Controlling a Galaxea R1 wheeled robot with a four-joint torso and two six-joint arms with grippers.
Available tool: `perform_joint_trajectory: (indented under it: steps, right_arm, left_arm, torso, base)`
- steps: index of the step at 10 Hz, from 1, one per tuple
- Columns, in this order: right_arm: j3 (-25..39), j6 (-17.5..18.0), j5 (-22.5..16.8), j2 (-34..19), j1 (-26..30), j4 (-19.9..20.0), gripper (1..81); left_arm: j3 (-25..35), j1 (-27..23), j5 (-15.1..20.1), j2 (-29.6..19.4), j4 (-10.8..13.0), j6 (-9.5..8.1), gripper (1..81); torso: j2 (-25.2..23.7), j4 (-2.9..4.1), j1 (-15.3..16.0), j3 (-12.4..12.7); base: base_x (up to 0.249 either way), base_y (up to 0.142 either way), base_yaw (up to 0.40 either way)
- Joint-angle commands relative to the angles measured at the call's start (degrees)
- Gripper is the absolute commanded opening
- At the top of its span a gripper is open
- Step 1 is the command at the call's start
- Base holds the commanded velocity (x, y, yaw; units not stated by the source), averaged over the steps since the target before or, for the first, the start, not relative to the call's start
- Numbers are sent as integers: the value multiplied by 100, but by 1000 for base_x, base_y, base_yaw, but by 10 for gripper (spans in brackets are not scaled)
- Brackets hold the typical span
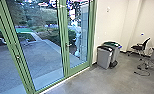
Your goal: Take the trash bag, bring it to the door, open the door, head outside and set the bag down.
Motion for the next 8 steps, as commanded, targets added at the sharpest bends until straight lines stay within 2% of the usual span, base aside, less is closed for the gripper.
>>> perform_joint_trajectory:
  steps: [1,8]
  right_arm:
    - [27,-16,-314,16,238,-51,811]
    - [18,1,-314,33,299,2,811]
  left_arm:
    - [-9,-263,375,8,14,44,10]
    - [0,-254,322,17,5,44,10]
  torso:
    - [0,0,3,0]
    - [0,0,3,0]
  base:
    - [159,0,0]
    - [155,0,0]
